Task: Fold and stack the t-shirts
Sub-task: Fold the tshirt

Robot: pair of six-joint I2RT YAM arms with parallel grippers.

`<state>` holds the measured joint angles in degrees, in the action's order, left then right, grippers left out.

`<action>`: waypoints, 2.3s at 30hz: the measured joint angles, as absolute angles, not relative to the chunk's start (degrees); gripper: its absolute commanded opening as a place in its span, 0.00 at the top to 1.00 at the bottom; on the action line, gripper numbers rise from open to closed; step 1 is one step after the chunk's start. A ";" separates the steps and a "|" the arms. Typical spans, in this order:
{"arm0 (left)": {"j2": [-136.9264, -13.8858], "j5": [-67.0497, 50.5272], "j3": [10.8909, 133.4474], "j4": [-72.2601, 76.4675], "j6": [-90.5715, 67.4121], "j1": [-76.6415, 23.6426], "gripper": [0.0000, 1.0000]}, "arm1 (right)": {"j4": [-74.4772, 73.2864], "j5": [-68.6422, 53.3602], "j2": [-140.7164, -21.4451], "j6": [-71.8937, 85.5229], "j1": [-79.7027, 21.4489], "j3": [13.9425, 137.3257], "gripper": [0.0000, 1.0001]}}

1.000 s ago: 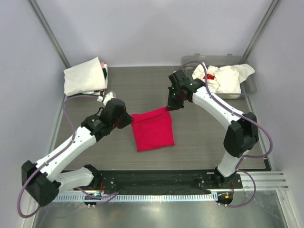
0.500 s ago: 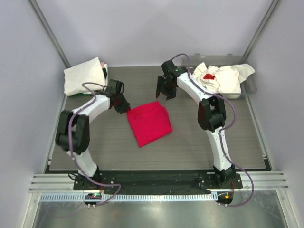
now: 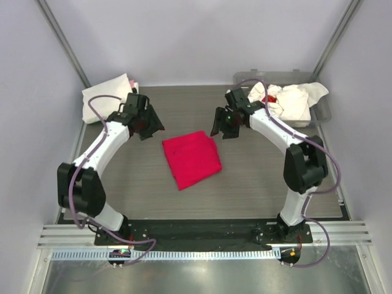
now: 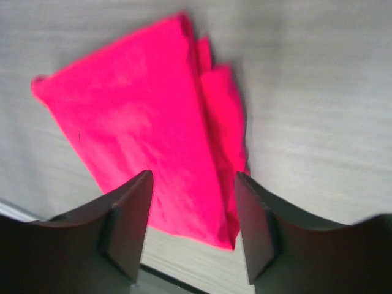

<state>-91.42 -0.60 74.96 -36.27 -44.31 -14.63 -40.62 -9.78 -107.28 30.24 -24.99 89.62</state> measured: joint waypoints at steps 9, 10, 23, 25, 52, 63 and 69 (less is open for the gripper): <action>-75.83 -0.84 60.53 -37.58 -45.67 -17.54 0.45 | -29.63 -10.13 -99.88 35.05 -30.24 64.29 0.66; -74.61 -0.95 58.96 -38.02 -45.93 -17.52 0.45 | -29.52 -9.96 -99.88 35.86 -31.22 63.02 0.66; -63.16 -1.58 55.53 -40.95 -46.39 -17.80 0.51 | -32.56 -3.66 -89.32 39.70 -38.02 63.11 0.44; -63.00 -1.96 54.57 -40.32 -46.81 -18.44 0.51 | -33.01 -3.75 -87.64 39.66 -37.76 64.93 0.48; -85.10 -6.04 40.91 -16.88 -55.07 -32.40 0.70 | -2.24 -29.30 -98.50 38.96 -32.36 45.08 0.83; -75.55 -3.73 31.46 -12.49 -58.46 -36.03 0.70 | -9.47 -19.90 -90.24 37.58 -32.67 41.30 0.73; -73.45 -2.31 30.13 -13.17 -60.01 -37.78 0.71 | -15.86 -15.07 -87.61 37.19 -32.67 41.93 0.67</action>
<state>-73.45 -2.31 30.13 -13.17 -60.01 -37.78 -15.86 -15.07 -87.61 37.19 -32.67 41.93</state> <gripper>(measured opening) 0.292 0.296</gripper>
